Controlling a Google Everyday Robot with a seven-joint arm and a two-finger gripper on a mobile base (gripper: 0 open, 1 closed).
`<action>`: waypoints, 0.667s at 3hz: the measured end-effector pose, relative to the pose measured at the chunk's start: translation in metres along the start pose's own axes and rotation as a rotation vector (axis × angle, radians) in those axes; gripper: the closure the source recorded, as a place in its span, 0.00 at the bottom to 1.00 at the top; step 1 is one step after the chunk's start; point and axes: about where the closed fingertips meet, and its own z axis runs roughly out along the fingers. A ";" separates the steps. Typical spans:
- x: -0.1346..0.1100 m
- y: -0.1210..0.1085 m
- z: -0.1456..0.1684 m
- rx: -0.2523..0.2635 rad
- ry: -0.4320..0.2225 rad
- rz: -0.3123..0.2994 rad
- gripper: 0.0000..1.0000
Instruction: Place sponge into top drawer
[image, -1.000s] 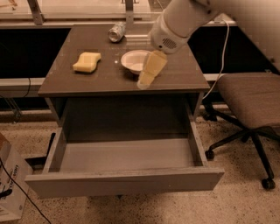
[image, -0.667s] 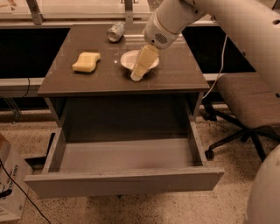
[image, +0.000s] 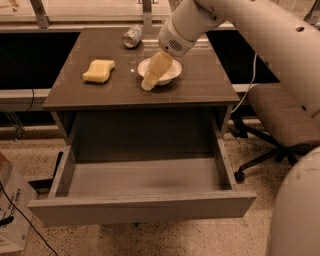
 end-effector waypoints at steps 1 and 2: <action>-0.028 -0.032 0.050 0.013 -0.065 0.045 0.00; -0.045 -0.055 0.081 0.000 -0.131 0.079 0.00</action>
Offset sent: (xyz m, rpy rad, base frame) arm 0.1286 0.0859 -0.0212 0.2439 0.0107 -0.0367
